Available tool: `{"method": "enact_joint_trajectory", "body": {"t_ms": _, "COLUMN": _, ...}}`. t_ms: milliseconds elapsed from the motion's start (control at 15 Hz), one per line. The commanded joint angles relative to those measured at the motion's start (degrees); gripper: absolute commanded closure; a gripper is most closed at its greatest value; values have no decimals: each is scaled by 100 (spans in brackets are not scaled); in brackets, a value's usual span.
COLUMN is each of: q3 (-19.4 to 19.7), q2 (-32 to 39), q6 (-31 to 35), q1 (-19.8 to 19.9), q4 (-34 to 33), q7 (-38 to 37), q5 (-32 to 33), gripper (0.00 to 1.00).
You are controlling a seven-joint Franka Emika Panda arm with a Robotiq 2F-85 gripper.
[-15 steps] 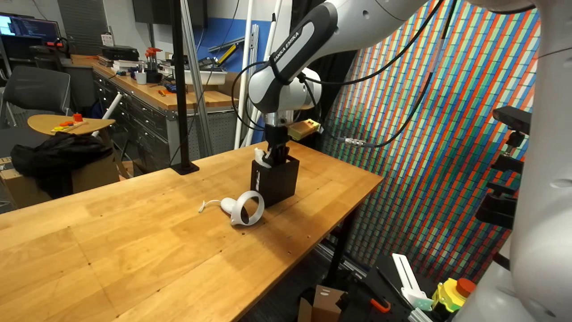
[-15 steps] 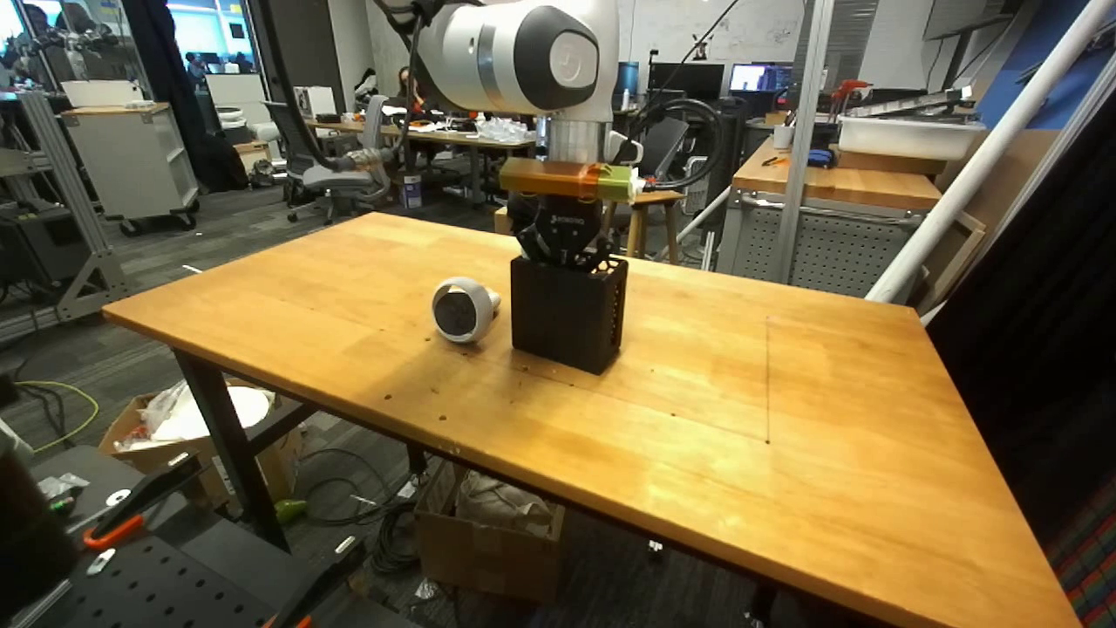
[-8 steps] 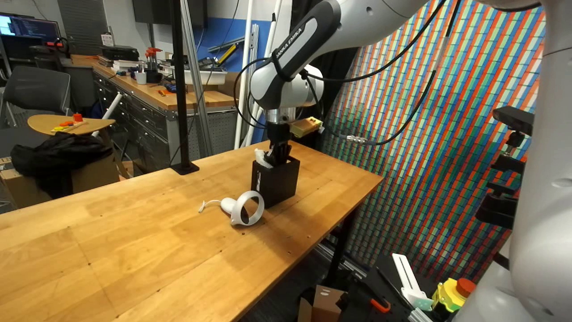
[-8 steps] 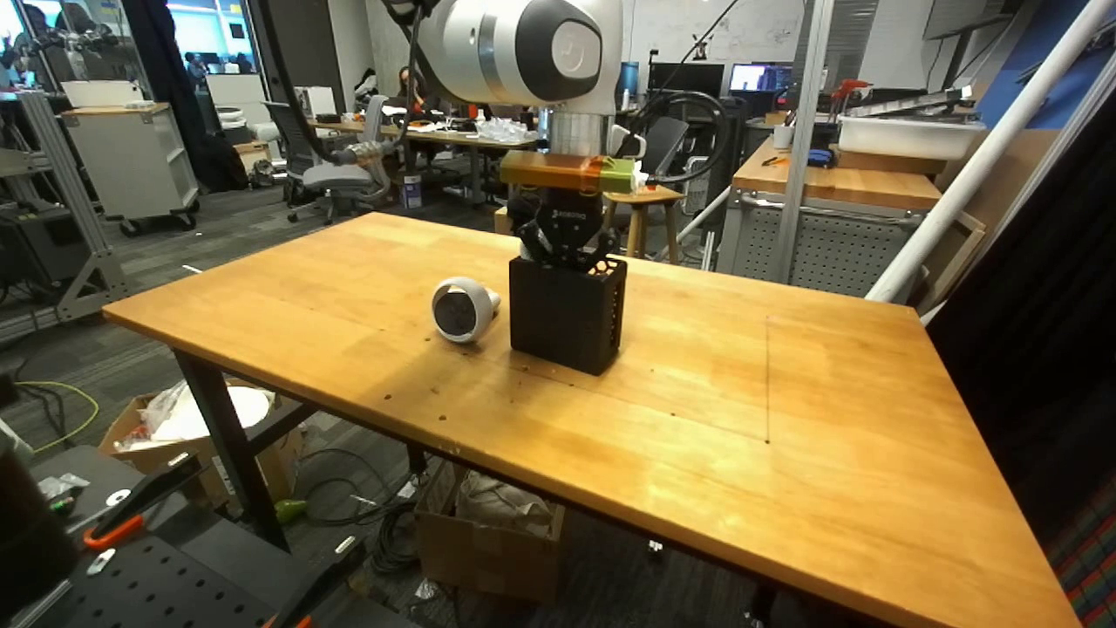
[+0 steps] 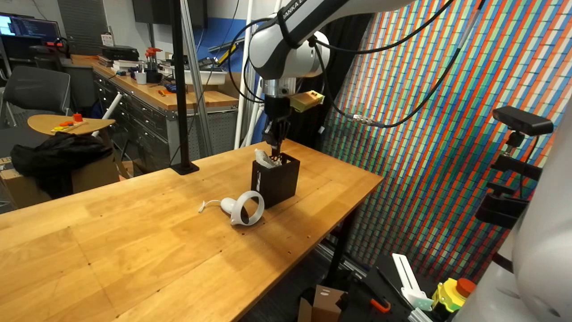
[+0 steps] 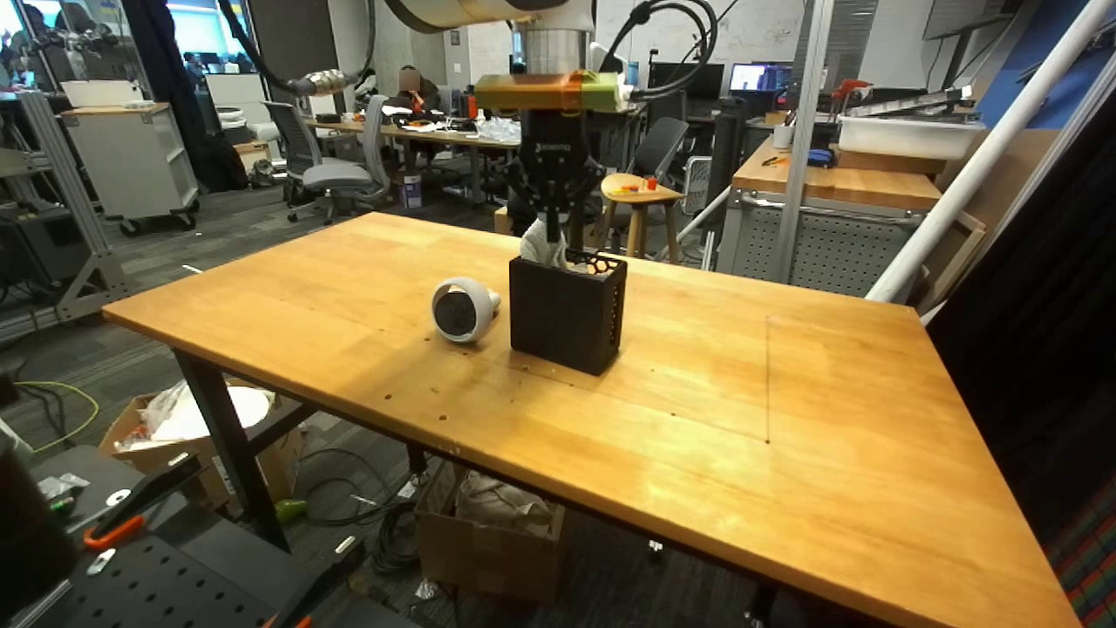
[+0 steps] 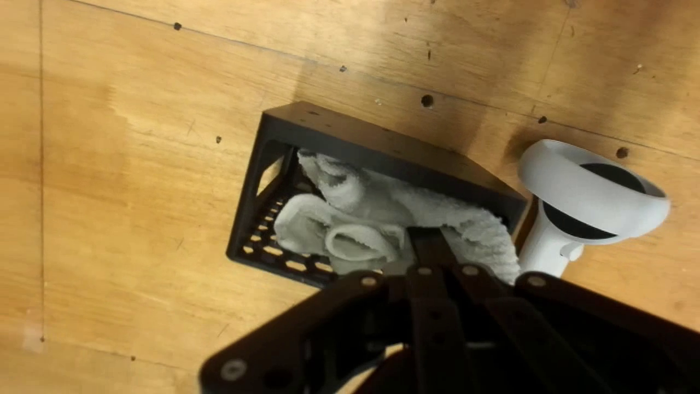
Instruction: Pick up the white towel from the table and put it in the small basket.
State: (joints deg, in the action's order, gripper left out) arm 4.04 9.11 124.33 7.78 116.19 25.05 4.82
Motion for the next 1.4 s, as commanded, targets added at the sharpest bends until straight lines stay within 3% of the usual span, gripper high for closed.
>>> {"method": "enact_joint_trajectory", "body": {"t_ms": 0, "q3": -85, "q2": -429, "q6": -316, "q1": -241, "q4": 8, "q7": -305, "q5": 366, "gripper": 100}}
{"method": "enact_joint_trajectory", "body": {"t_ms": 467, "q3": -285, "q2": -326, "q6": -571, "q1": -554, "q4": -454, "q7": -296, "q5": 603, "gripper": 100}}
{"method": "enact_joint_trajectory", "body": {"t_ms": 1333, "q3": -313, "q2": 434, "q6": -457, "q1": -472, "q4": -739, "q7": -6, "q5": 480, "gripper": 100}}
